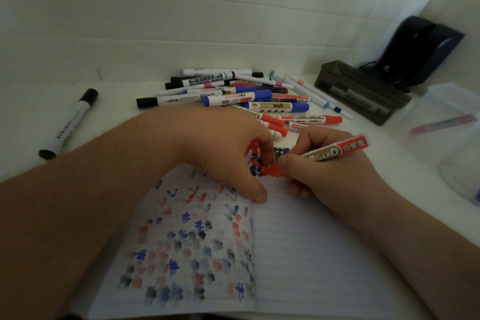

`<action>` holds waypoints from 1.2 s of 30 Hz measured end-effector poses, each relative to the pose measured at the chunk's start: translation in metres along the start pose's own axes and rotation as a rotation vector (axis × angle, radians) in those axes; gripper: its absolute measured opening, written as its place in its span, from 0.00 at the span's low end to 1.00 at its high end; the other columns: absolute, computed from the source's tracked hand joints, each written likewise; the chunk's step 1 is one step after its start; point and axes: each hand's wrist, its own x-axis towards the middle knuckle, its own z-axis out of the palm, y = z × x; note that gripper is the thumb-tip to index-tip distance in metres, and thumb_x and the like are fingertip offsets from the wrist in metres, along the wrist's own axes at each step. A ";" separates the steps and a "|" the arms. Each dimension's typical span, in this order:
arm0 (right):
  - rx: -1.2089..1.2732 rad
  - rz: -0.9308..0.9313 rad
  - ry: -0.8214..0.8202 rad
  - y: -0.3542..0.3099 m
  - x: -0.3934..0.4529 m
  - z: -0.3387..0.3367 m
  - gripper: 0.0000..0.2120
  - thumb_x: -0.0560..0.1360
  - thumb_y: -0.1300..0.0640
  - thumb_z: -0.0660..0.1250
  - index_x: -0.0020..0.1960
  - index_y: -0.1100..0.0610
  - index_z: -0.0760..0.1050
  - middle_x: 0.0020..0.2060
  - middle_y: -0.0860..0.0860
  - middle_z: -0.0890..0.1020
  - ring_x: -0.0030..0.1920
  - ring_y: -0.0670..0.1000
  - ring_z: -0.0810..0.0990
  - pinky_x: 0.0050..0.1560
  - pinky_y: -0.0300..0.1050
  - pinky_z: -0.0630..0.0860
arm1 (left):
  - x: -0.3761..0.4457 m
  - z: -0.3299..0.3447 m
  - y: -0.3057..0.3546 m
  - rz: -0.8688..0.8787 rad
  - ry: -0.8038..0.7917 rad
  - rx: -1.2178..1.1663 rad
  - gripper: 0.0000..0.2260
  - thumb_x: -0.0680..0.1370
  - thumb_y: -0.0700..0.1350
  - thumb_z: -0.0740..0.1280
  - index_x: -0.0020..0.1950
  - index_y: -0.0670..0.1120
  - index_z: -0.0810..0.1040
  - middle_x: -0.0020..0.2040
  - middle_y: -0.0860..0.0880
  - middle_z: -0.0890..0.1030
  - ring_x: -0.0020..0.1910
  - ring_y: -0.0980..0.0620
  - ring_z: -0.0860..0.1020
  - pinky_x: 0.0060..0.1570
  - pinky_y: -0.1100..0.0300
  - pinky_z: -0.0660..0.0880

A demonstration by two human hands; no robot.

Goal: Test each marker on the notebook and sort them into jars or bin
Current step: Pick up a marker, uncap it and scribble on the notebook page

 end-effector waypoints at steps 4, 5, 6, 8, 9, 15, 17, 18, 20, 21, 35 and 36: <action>-0.029 -0.023 -0.020 0.002 0.000 0.002 0.10 0.74 0.65 0.75 0.36 0.56 0.79 0.29 0.57 0.84 0.27 0.51 0.81 0.30 0.40 0.77 | 0.000 0.001 -0.001 0.000 -0.001 0.000 0.26 0.66 0.70 0.75 0.60 0.65 0.76 0.50 0.63 0.76 0.48 0.62 0.75 0.46 0.63 0.74; -0.044 -0.024 -0.020 0.002 0.001 0.002 0.10 0.74 0.65 0.75 0.36 0.56 0.79 0.29 0.56 0.84 0.27 0.51 0.81 0.30 0.40 0.77 | 0.000 0.001 -0.001 0.000 0.000 0.001 0.26 0.66 0.70 0.75 0.60 0.65 0.76 0.50 0.63 0.76 0.48 0.62 0.75 0.47 0.62 0.75; -0.054 -0.023 -0.015 0.002 0.001 0.002 0.11 0.74 0.65 0.75 0.35 0.56 0.78 0.29 0.56 0.84 0.27 0.50 0.81 0.30 0.40 0.77 | 0.000 0.001 -0.001 0.001 0.002 -0.001 0.26 0.66 0.70 0.75 0.60 0.65 0.76 0.51 0.63 0.76 0.49 0.62 0.75 0.48 0.62 0.75; -0.050 -0.009 0.002 0.002 0.002 0.002 0.13 0.73 0.66 0.74 0.34 0.54 0.77 0.28 0.56 0.83 0.26 0.50 0.80 0.29 0.39 0.76 | 0.000 0.001 -0.001 0.003 0.002 -0.003 0.25 0.66 0.69 0.75 0.60 0.65 0.76 0.51 0.63 0.75 0.48 0.62 0.75 0.47 0.63 0.74; -0.044 -0.001 0.010 0.002 0.002 0.001 0.14 0.73 0.66 0.74 0.33 0.54 0.77 0.27 0.56 0.83 0.26 0.50 0.80 0.28 0.39 0.76 | -0.001 0.001 -0.001 0.004 0.002 -0.004 0.25 0.66 0.69 0.75 0.59 0.64 0.76 0.50 0.64 0.75 0.48 0.62 0.74 0.45 0.63 0.72; -0.033 -0.020 0.011 0.004 0.002 0.001 0.11 0.75 0.64 0.74 0.37 0.56 0.78 0.29 0.57 0.83 0.28 0.52 0.81 0.30 0.41 0.77 | -0.002 0.000 -0.001 0.005 0.009 -0.011 0.26 0.66 0.69 0.75 0.61 0.64 0.76 0.51 0.63 0.77 0.49 0.62 0.75 0.47 0.64 0.74; -0.037 -0.039 0.002 0.004 0.001 0.002 0.11 0.75 0.65 0.74 0.37 0.56 0.78 0.29 0.57 0.83 0.27 0.51 0.80 0.29 0.40 0.77 | -0.002 0.000 0.000 0.002 0.002 -0.015 0.26 0.66 0.69 0.76 0.61 0.64 0.76 0.51 0.63 0.76 0.49 0.62 0.75 0.47 0.63 0.74; -0.039 -0.044 -0.004 0.005 0.001 0.002 0.11 0.75 0.65 0.74 0.36 0.56 0.78 0.29 0.57 0.83 0.27 0.51 0.80 0.29 0.41 0.77 | -0.002 0.001 0.000 0.001 -0.001 -0.013 0.26 0.66 0.69 0.76 0.61 0.64 0.76 0.51 0.63 0.76 0.49 0.62 0.75 0.47 0.63 0.74; -0.040 -0.043 -0.008 0.006 0.002 0.002 0.11 0.74 0.65 0.74 0.35 0.55 0.78 0.29 0.57 0.83 0.27 0.52 0.80 0.30 0.42 0.77 | -0.002 0.001 0.000 0.000 -0.001 -0.013 0.26 0.66 0.69 0.76 0.61 0.64 0.76 0.51 0.63 0.76 0.49 0.62 0.75 0.48 0.62 0.75; -0.032 -0.038 -0.001 0.006 0.002 0.001 0.11 0.74 0.65 0.74 0.35 0.55 0.78 0.29 0.57 0.83 0.27 0.52 0.80 0.30 0.42 0.77 | -0.002 0.001 0.000 0.001 0.001 -0.011 0.26 0.66 0.69 0.76 0.61 0.64 0.76 0.51 0.63 0.76 0.49 0.62 0.75 0.48 0.62 0.75; 0.342 -0.071 -0.012 0.013 0.009 -0.012 0.12 0.71 0.60 0.75 0.33 0.51 0.76 0.25 0.53 0.75 0.24 0.50 0.70 0.25 0.39 0.68 | -0.010 -0.003 -0.010 -0.085 0.049 -0.185 0.26 0.72 0.62 0.75 0.66 0.68 0.67 0.51 0.60 0.78 0.47 0.61 0.77 0.44 0.62 0.73; 0.481 -0.095 -0.051 0.014 0.009 -0.018 0.11 0.71 0.62 0.76 0.35 0.52 0.76 0.25 0.52 0.73 0.23 0.49 0.67 0.24 0.38 0.65 | -0.011 -0.004 -0.014 -0.114 0.089 -0.270 0.21 0.76 0.59 0.72 0.64 0.66 0.66 0.50 0.56 0.79 0.45 0.58 0.78 0.43 0.59 0.75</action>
